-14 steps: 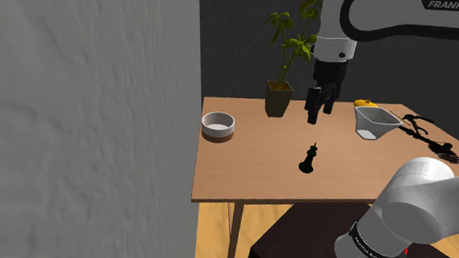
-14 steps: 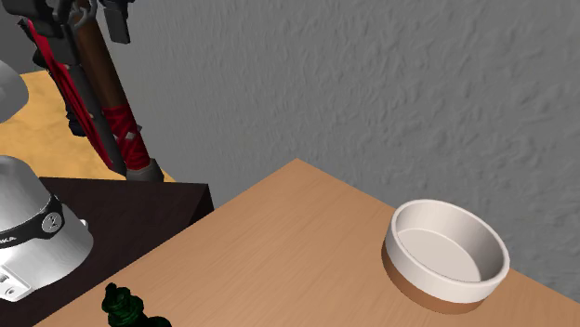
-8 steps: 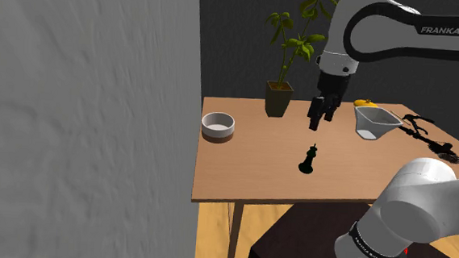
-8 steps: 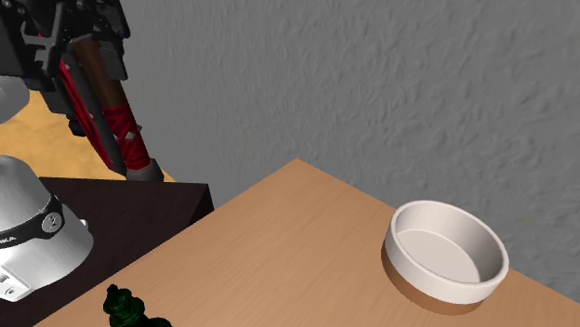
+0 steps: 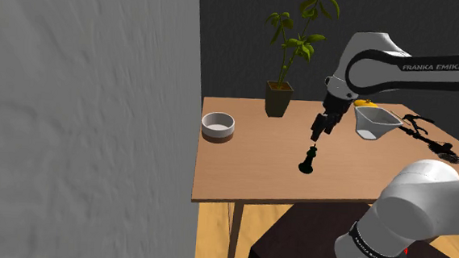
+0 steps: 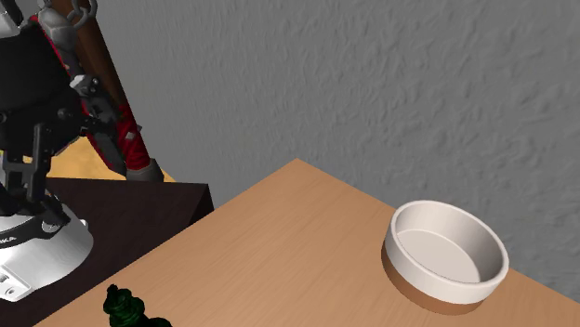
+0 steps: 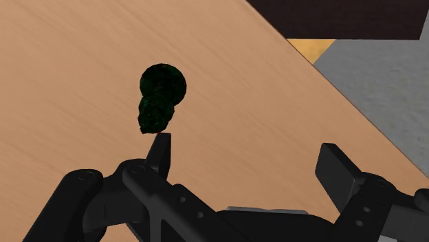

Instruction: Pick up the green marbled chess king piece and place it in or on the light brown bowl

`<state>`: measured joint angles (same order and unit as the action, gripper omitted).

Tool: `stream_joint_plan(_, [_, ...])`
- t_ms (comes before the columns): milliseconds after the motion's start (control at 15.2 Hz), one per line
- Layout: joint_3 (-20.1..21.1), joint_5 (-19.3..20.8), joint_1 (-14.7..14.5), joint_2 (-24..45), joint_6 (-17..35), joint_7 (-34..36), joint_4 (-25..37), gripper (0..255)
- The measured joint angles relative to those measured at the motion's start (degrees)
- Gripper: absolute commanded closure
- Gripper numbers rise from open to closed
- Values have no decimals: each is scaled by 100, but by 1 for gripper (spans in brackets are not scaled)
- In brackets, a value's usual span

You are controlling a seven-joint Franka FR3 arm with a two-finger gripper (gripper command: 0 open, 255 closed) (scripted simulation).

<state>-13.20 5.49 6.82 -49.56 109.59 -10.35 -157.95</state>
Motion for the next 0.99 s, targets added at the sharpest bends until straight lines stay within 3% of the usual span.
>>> stream_joint_plan(528, [-1293,284,331,878,2238,-945,-801,0])
stream_joint_plan(990, [-1728,205,157,1577,3220,-1261,-968,0])
